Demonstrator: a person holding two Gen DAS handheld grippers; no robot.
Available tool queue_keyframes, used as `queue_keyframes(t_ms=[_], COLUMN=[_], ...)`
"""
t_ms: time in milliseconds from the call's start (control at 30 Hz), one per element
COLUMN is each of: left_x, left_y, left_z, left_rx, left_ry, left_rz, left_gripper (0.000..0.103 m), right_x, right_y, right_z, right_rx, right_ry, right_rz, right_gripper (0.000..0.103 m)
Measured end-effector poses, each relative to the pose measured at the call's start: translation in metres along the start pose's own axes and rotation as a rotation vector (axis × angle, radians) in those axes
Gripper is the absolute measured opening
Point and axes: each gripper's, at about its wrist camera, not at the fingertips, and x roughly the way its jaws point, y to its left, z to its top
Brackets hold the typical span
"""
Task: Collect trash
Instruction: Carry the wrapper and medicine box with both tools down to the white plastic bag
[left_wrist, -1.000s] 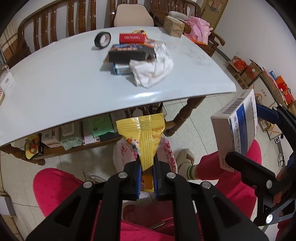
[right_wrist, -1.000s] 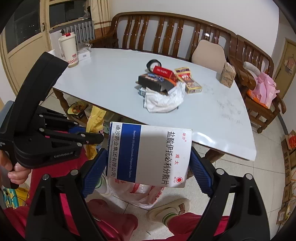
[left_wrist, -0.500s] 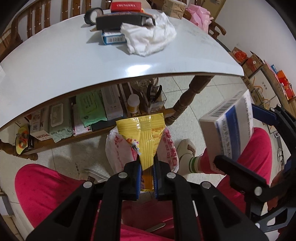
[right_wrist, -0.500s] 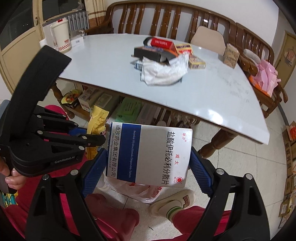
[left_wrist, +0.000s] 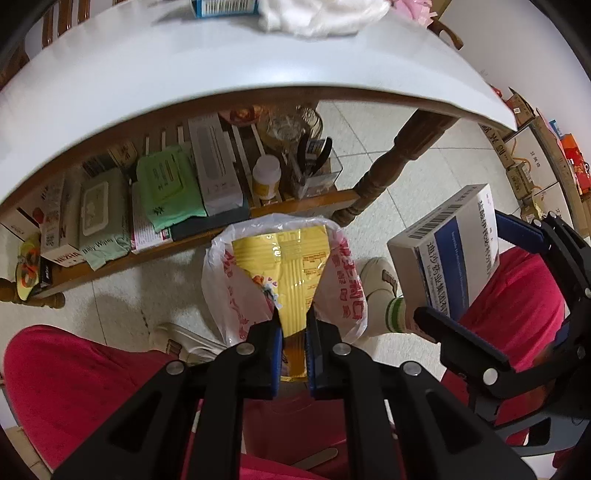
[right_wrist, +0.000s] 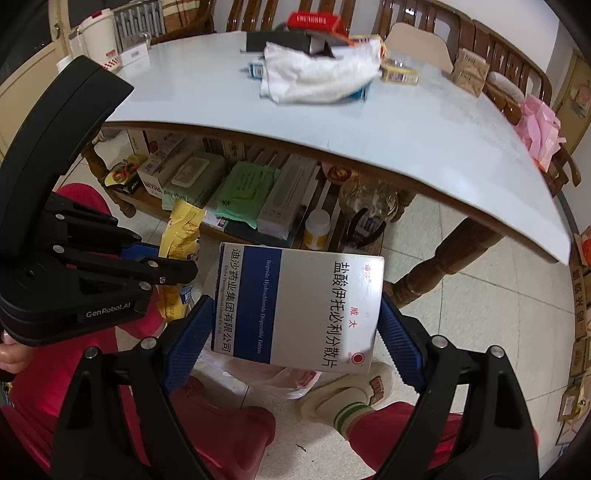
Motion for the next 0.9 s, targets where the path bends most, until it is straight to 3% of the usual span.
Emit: queue_keyframes(t_ms=[633, 900], left_x=[0.092, 0.133], left_y=[0.03, 0.046], left_z=[0.014, 0.017], left_rx=[-0.109, -0.169], left_ry=[0.193, 0.257], left_rz=[-0.031, -0.029], left_gripper=[0.01, 0.01], right_x=[0.09, 0.135], right_y=[-0.008, -0.008], right_z=[-0.015, -0.022], right_rx=[0.032, 0.049], right_ry=[0.136, 0.235], right_rz=[0.027, 0.049], right_gripper=[0.085, 0.085])
